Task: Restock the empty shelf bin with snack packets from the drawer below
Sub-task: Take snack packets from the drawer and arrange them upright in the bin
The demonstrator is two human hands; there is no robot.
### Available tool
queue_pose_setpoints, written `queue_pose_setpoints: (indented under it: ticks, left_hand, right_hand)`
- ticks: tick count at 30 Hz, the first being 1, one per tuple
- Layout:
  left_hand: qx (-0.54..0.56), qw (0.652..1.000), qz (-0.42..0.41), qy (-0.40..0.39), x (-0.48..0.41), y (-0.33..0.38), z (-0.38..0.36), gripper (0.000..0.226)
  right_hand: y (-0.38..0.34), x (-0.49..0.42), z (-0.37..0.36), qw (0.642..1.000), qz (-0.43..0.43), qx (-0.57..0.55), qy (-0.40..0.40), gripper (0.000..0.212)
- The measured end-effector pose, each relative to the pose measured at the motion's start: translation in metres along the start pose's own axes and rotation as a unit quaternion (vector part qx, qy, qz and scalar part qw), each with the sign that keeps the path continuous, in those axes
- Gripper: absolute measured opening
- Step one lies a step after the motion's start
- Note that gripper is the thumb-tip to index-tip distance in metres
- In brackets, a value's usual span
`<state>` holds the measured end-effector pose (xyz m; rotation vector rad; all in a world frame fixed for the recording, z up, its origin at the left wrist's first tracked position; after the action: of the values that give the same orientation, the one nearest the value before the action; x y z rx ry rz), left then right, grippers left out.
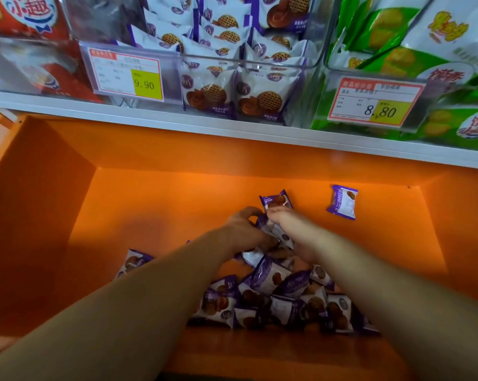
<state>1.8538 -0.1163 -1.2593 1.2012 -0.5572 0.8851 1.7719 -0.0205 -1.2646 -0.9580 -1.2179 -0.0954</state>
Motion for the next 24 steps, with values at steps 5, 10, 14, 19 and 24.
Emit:
queue_pose_setpoints:
  ticks: [5,10,14,19,24]
  left_hand:
    - [0.036,0.997,-0.052,0.037,0.043,0.019,0.045,0.064]
    - [0.123,0.981,-0.122,0.082,0.117,0.026,0.080,0.069]
    - [0.143,0.963,-0.188,0.128,0.187,0.033,0.101,0.063]
    - [0.158,0.932,-0.275,0.172,0.268,0.060,0.140,0.061]
    - [0.164,0.889,-0.367,0.217,0.326,0.113,0.195,0.066]
  right_hand:
    - [-0.041,0.035,-0.028,0.997,0.075,-0.033,0.012,0.032]
    - [-0.082,0.104,-0.063,0.986,0.166,0.022,0.025,0.029]
    - [-0.103,0.175,-0.084,0.969,0.237,0.069,0.022,0.033]
    - [-0.147,0.265,-0.106,0.938,0.336,0.084,0.008,0.034]
    - [-0.223,0.320,-0.116,0.891,0.445,0.089,0.019,0.036]
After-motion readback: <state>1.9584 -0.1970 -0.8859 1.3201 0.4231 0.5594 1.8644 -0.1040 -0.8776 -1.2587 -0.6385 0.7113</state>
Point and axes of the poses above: each hand's wrist, its own x-axis away from the middle knuckle, its own z-axis out of the back of the hand, y = z × x, the point moved 7 cm from there along -x, towards the middle knuckle, and after that the axes turned 7 degrees about -x, right-handed, at the moved point
